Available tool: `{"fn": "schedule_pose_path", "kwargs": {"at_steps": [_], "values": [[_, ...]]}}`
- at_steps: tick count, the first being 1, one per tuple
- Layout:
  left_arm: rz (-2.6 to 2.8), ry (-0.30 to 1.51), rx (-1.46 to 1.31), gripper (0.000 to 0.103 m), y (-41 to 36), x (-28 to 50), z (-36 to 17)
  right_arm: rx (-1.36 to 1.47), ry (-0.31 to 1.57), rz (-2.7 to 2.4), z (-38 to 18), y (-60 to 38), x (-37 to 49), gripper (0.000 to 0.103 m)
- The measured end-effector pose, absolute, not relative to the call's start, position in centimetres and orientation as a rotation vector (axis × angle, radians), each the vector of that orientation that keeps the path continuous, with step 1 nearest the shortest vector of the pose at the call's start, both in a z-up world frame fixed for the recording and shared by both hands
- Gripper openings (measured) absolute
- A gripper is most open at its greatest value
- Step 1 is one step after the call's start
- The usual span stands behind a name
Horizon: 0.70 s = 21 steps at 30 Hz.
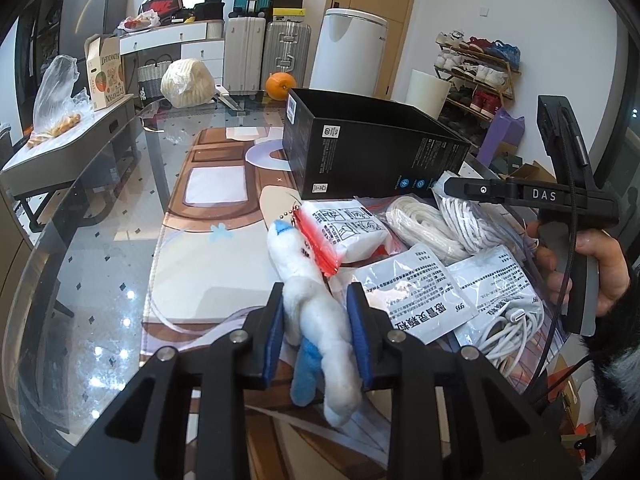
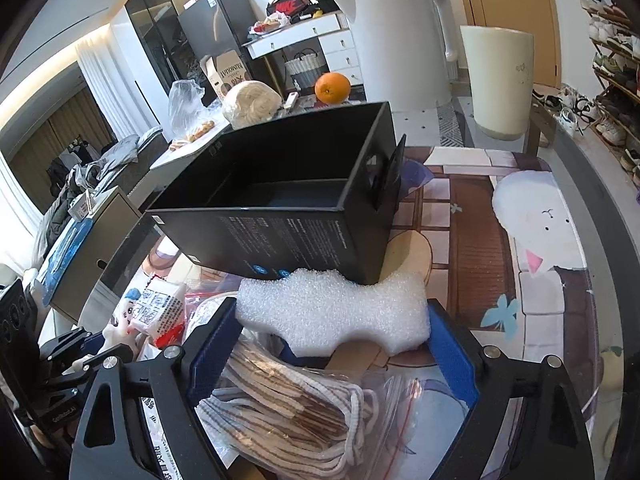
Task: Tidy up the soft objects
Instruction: 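Carry the plush toy with the left tool while the right carries foam to the box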
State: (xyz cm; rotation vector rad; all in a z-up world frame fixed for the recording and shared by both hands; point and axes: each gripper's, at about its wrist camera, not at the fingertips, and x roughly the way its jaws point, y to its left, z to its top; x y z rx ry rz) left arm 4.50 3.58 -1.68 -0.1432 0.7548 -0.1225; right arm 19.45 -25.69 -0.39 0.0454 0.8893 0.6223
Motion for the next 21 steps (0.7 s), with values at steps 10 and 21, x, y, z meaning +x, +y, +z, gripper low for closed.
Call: {"fn": "schedule_pose_path", "kwargs": {"at_steps": [10, 21], "values": [[-0.112, 0.717, -0.152, 0.027, 4.2, 2.7, -0.8, 0.056, 0.815, 0.646, 1.5, -26.9, 17.2, 0.09], [-0.106, 0.605, -0.167, 0.027, 4.9, 1.1, 1.9, 0.069, 0.727, 0.691, 4.4, -27.5, 14.1, 0.09]]}}
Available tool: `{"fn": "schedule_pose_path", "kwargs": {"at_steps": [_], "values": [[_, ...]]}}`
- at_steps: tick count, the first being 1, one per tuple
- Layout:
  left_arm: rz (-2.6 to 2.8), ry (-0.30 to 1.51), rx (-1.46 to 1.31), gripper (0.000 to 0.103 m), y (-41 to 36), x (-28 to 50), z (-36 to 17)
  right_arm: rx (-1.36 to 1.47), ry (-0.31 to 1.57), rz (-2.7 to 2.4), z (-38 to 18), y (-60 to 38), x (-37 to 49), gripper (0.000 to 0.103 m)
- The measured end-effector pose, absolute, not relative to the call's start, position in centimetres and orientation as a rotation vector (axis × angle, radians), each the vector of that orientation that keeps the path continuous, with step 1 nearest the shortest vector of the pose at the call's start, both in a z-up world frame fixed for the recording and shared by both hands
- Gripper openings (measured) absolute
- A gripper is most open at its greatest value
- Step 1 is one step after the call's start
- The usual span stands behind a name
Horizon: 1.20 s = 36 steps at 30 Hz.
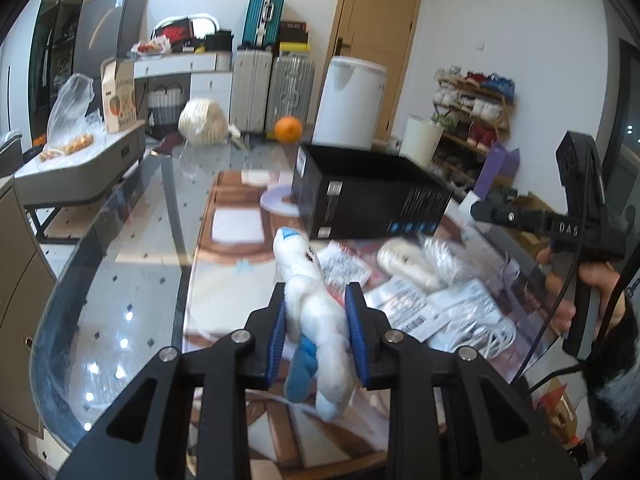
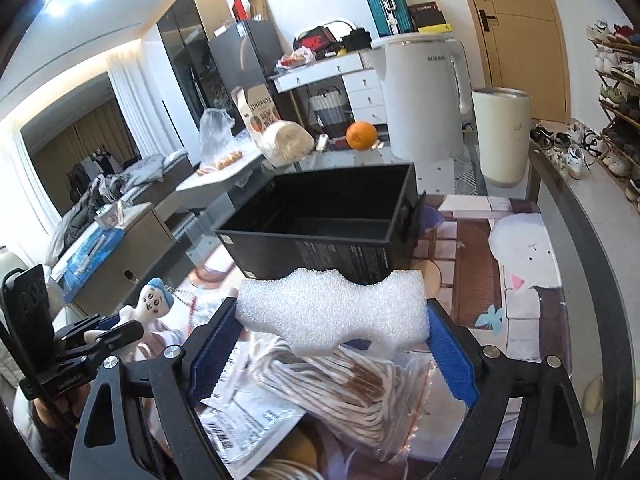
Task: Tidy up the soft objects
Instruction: 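Carry the plush toy with the left tool while the right carries foam to the box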
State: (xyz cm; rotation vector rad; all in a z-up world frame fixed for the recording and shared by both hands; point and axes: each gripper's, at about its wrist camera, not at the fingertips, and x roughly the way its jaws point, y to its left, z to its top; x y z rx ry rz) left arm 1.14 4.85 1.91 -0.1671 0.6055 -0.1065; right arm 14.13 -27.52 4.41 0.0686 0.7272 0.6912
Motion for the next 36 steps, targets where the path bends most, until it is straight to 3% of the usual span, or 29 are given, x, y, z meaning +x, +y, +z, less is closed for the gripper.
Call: {"fn": "schedule_pose_path", "kwargs": {"at_steps": [19, 36], "values": [[-0.137, 0.438, -0.113, 0.027, 3.0, 7.2, 6.8, 0.003, 0.604, 0.71, 8.9, -26.1, 13.8, 0.09], [-0.156, 0.428, -0.057, 0.027, 1.8, 14.0, 7.2, -0.092, 0.585, 0.697, 8.3, -22.9, 19.0, 0.09]]}}
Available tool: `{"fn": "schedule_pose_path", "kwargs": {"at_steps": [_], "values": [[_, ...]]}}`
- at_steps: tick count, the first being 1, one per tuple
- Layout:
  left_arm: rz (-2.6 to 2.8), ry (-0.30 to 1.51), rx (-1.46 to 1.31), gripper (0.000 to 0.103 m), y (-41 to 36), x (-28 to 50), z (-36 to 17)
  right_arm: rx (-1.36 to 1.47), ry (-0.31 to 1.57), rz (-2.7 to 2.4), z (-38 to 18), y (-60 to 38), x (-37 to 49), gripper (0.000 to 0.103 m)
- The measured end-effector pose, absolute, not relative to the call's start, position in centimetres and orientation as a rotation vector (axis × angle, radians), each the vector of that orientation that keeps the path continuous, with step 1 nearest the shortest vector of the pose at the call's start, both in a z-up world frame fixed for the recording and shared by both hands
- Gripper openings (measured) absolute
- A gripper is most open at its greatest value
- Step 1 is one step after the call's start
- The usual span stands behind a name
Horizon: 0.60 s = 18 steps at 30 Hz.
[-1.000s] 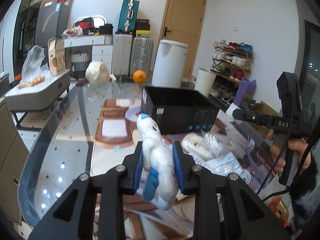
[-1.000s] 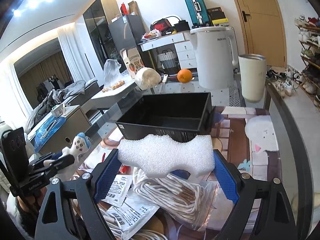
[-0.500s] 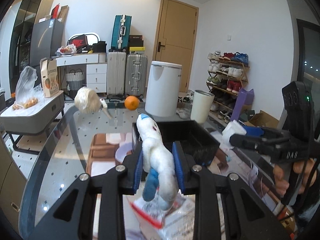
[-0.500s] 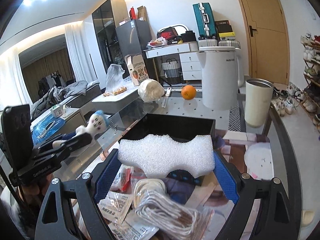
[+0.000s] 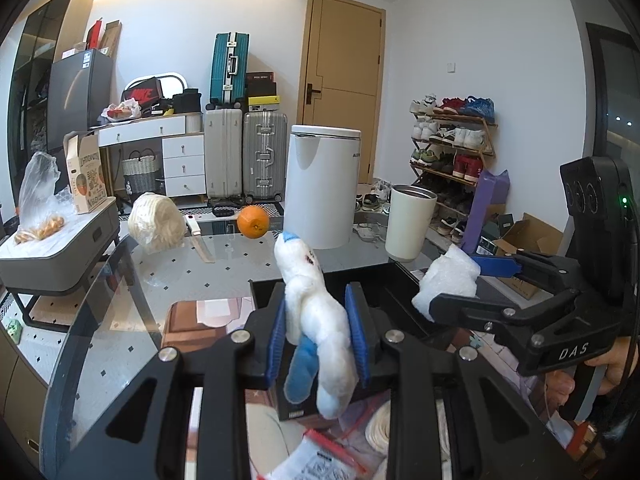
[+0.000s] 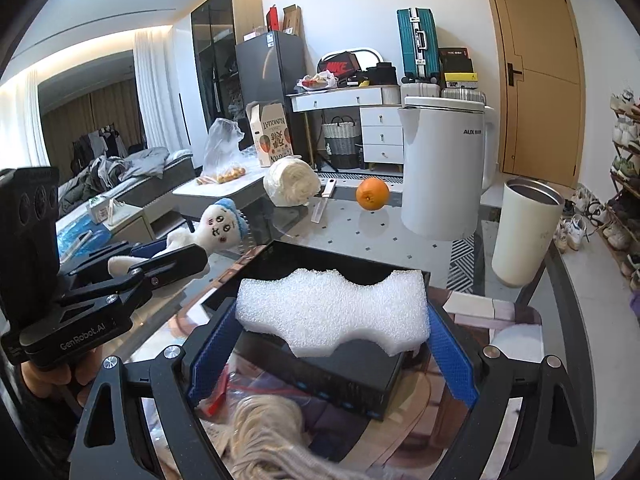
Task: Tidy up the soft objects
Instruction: 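Carry the plush toy with the left tool while the right carries foam to the box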
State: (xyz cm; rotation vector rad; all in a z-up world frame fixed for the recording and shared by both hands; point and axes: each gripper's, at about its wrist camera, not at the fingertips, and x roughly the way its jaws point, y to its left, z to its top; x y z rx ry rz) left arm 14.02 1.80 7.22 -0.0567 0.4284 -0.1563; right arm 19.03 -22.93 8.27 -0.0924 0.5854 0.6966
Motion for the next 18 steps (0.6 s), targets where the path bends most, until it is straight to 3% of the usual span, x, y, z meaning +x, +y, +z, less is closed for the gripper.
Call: {"fn": "schedule_pose_path", "kwargs": {"at_steps": [18], "values": [[-0.194, 0.471, -0.014, 0.027, 0.4, 19.1, 5.4, -0.209, 0.606, 0.701, 6.0, -20.7, 23.3, 0.09]]}}
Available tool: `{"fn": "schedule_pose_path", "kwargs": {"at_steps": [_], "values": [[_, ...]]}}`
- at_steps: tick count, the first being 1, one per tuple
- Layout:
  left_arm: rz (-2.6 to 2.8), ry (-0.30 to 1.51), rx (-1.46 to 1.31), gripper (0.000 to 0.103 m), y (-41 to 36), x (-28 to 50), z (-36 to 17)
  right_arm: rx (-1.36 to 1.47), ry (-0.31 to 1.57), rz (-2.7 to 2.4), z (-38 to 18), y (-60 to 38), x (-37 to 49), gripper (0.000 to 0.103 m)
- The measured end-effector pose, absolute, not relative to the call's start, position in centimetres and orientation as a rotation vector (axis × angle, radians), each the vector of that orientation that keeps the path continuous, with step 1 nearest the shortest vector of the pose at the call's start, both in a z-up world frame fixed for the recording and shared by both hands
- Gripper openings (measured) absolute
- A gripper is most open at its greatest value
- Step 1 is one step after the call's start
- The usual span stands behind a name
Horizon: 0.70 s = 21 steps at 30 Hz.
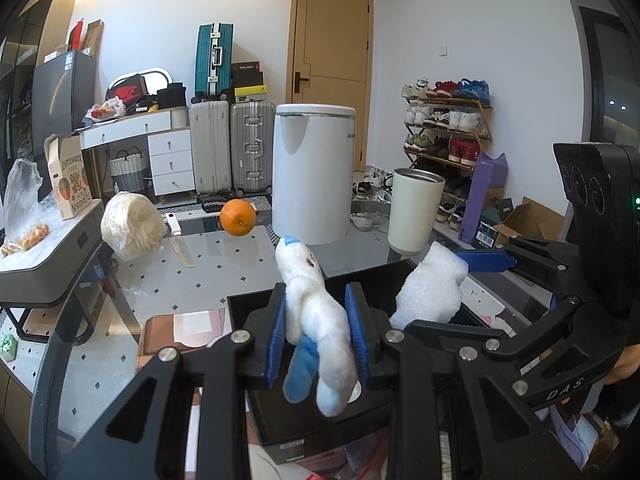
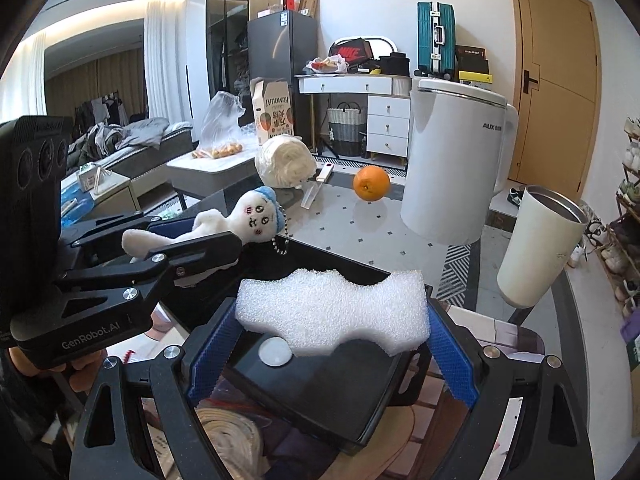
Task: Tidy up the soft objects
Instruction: 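Carry the plush toy with the left tool while the right carries foam to the box, then open the left tool to drop the plush toy in the box while the right releases foam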
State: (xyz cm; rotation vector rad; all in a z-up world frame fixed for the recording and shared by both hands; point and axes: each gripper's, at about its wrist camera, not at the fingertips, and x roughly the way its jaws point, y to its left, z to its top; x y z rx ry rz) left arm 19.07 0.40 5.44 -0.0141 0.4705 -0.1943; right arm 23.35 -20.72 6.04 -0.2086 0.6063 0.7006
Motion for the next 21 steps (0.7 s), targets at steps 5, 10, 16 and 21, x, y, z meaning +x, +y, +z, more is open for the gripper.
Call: {"fn": "schedule_pose_path", "kwargs": {"at_steps": [5, 10, 16, 21], "values": [[-0.206, 0.48, -0.005, 0.027, 0.1, 19.8, 5.1, -0.225, 0.613, 0.71, 5.6, -20.4, 24.0, 0.09], [-0.22, 0.497, 0.005, 0.027, -0.2, 20.1, 4.8, -0.251, 0.615, 0.709, 5.3, -20.1, 24.5, 0.09], [-0.223, 0.519, 0.001, 0.028, -0.2, 20.2, 4.5, -0.282, 0.614, 0.712, 5.2, -19.7, 24.7, 0.091], [-0.227, 0.529, 0.006, 0.028, -0.2, 20.0, 4.2, -0.319, 0.616, 0.726, 4.9, -19.2, 24.5, 0.091]]}}
